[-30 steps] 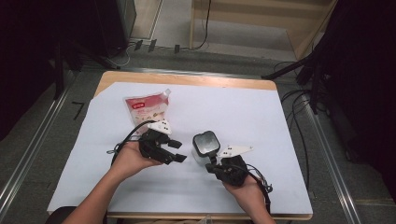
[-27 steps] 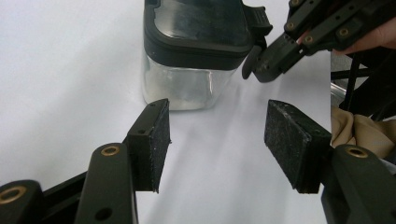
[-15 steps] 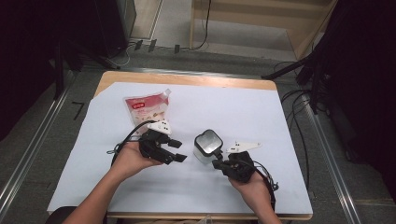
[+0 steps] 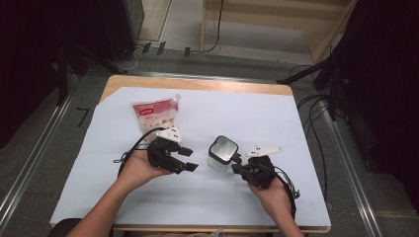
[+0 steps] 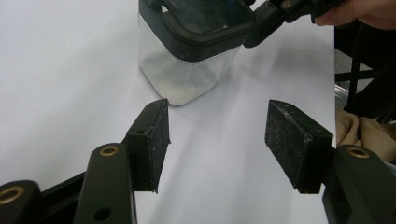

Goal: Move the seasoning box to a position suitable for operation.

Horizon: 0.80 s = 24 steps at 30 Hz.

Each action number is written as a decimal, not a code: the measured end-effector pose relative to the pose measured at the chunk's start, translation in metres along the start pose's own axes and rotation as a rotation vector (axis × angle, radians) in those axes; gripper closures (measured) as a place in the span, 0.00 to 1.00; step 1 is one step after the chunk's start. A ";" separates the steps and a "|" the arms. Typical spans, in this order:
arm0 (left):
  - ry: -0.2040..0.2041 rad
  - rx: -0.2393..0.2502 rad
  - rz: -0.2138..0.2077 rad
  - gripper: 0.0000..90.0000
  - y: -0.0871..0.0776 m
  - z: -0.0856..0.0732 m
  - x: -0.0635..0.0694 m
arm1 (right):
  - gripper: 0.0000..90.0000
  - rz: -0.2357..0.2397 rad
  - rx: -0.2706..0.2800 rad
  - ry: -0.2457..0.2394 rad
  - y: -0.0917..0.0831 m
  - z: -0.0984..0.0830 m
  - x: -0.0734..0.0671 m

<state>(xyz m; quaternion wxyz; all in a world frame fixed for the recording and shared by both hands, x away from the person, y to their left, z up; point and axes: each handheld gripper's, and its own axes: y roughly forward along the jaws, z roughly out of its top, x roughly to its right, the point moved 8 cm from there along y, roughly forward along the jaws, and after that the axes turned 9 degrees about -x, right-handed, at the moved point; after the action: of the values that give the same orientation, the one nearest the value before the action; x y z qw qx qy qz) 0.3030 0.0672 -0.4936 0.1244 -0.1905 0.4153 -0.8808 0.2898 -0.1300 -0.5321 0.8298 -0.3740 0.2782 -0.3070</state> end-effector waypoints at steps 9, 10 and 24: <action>0.013 -0.004 -0.006 0.46 0.002 0.001 0.002 | 1.00 -0.032 0.000 0.025 -0.001 0.002 0.014; 0.015 -0.006 -0.003 0.45 0.002 0.001 0.001 | 1.00 -0.042 -0.002 0.022 -0.001 0.002 0.017; 0.014 0.005 -0.018 0.32 0.008 0.012 0.000 | 1.00 -0.043 0.012 0.059 -0.006 0.006 0.037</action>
<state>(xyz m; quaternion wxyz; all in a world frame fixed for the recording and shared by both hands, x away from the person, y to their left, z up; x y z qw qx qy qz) 0.3089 0.0543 -0.4930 0.1138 -0.1877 0.4122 -0.8843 0.3164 -0.1568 -0.5330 0.8168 -0.3656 0.2925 -0.3370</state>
